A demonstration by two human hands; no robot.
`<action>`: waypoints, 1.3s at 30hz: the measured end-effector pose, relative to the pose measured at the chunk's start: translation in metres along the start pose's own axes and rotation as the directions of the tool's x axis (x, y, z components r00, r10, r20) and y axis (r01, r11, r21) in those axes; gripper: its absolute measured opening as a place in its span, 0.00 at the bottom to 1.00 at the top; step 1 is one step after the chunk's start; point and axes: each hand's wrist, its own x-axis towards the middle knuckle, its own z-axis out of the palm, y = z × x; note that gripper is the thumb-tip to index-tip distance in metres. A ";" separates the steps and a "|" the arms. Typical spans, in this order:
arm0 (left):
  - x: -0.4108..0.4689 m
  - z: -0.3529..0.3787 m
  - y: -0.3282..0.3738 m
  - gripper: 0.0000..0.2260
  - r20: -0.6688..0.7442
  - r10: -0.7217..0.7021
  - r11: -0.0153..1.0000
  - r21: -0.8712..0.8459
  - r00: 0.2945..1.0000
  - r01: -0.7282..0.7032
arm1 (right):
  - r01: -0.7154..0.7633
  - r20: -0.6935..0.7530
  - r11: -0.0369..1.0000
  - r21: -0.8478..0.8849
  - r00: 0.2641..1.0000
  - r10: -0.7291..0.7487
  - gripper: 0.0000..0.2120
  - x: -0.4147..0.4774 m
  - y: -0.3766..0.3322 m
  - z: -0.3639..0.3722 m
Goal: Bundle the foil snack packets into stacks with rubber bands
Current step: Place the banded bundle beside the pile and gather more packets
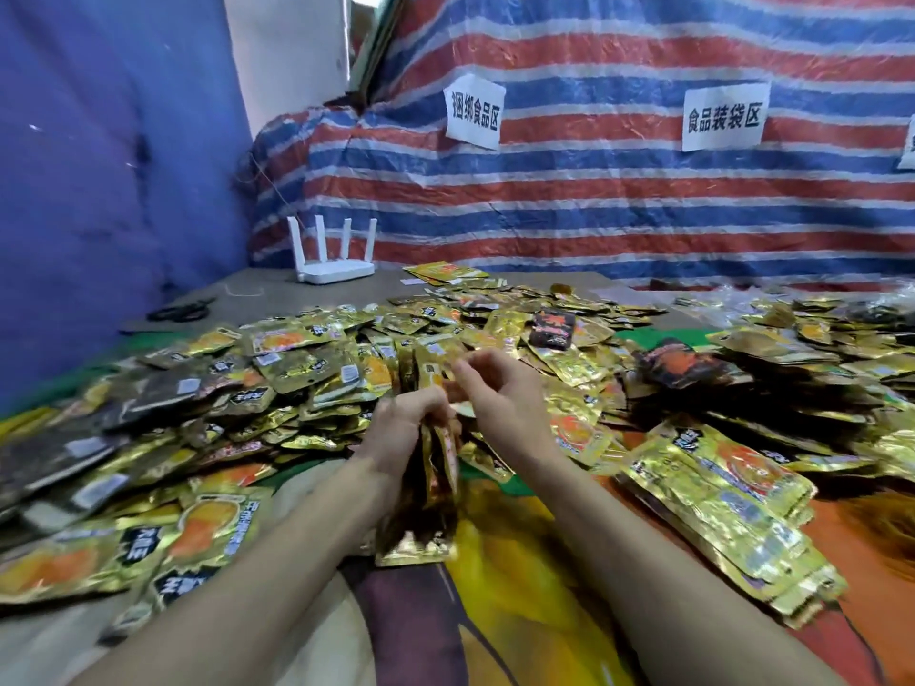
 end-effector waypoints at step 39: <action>0.020 -0.026 0.000 0.12 -0.268 0.208 0.977 0.004 0.941 -0.215 | -0.338 0.380 0.869 0.362 0.905 0.193 0.32 -0.014 0.006 -0.003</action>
